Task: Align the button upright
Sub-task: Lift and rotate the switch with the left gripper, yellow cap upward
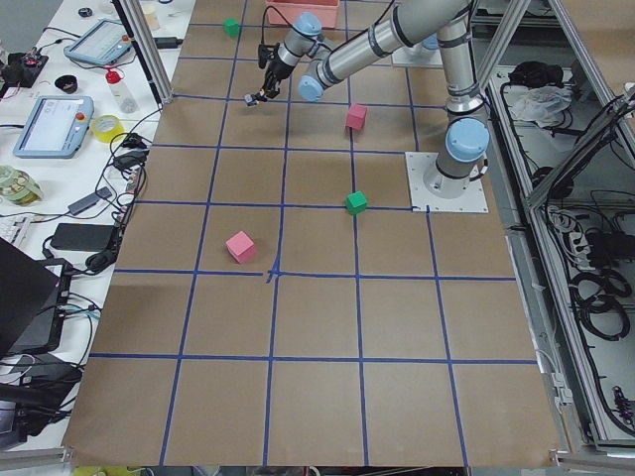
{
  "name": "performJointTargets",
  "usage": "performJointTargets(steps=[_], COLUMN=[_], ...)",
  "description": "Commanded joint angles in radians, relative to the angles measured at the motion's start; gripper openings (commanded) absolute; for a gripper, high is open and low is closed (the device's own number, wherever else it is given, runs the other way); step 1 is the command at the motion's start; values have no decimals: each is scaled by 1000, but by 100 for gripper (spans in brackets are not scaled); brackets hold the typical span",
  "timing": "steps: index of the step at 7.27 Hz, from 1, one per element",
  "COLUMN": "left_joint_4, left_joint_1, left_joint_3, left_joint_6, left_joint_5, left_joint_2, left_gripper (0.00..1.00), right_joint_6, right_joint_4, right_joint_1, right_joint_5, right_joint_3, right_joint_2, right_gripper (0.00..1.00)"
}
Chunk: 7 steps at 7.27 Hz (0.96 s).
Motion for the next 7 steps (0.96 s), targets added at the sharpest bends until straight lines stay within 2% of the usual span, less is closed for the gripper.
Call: performJointTargets(steps=[1, 2, 4, 6, 7], left_joint_4=[-453, -552, -565, -567, -567], left_joint_1=[12, 15, 67, 128, 146], left_joint_3=[133, 161, 147, 115, 103], left_joint_6=[-174, -285, -540, -601, -603], left_joint_5=[-128, -213, -485, -654, -705], left_joint_2=[58, 58, 36, 15, -4], left_gripper=[16, 16, 16, 17, 17], right_joint_6=[0, -2, 0, 0, 0], right_joint_4=[0, 0, 0, 0, 0], right_joint_1=[0, 0, 0, 0, 0], right_joint_5=[-2, -3, -5, -2, -3], right_joint_3=[0, 0, 2, 0, 0], right_joint_2=[0, 0, 0, 0, 0], right_gripper=[100, 100, 100, 100, 100])
